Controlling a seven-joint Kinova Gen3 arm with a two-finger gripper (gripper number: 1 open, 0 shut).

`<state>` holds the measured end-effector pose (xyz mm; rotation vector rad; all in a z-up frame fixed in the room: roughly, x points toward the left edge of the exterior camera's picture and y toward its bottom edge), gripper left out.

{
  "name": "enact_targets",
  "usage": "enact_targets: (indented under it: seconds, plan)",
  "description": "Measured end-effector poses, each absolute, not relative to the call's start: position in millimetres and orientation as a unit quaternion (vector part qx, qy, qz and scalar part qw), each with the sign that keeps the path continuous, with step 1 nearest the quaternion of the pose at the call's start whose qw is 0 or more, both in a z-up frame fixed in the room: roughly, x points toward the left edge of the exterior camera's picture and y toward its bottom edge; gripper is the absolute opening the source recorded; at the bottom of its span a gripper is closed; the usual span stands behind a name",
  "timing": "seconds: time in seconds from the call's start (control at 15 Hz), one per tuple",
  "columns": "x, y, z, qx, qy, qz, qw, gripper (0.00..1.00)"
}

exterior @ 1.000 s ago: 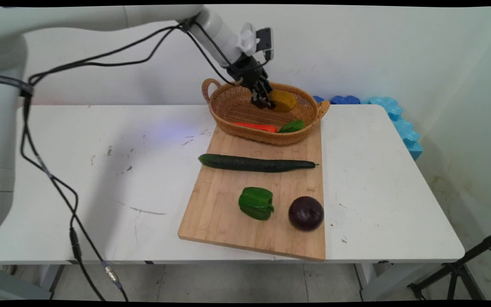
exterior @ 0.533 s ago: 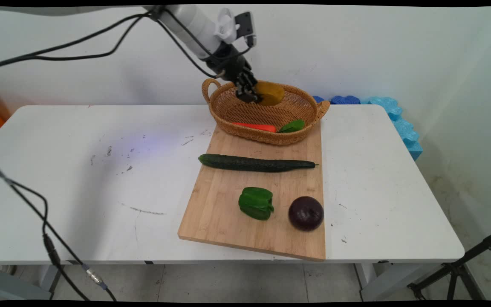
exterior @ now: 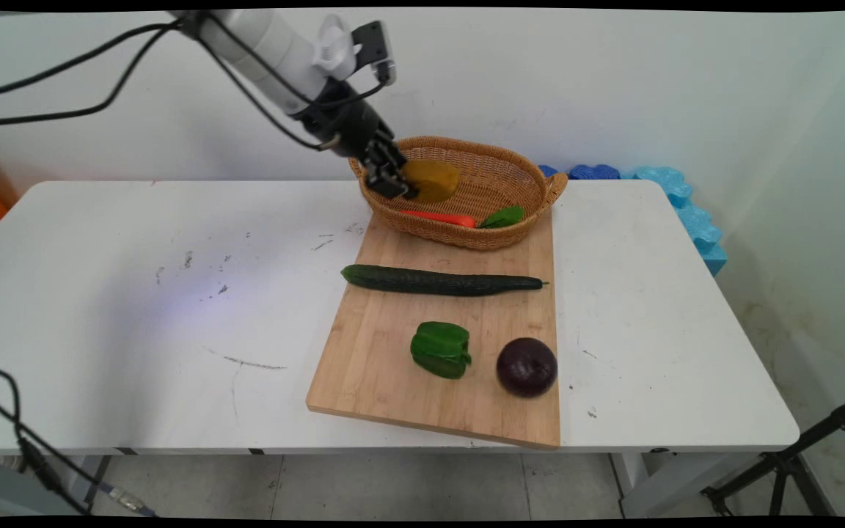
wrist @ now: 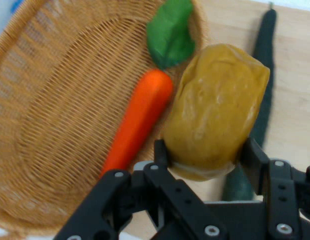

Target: Place the picked object on the cutting board

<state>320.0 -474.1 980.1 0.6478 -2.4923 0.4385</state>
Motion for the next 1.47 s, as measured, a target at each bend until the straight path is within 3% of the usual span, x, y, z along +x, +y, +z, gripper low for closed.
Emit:
enact_targets:
  seconds: [0.73, 1.47]
  plan:
    - [334.5, -380.2, 946.4, 0.308, -0.914, 0.090, 0.248, 0.00]
    - [326.7, -347.9, 886.8, 0.354, -0.905, 0.056, 0.229, 0.00]
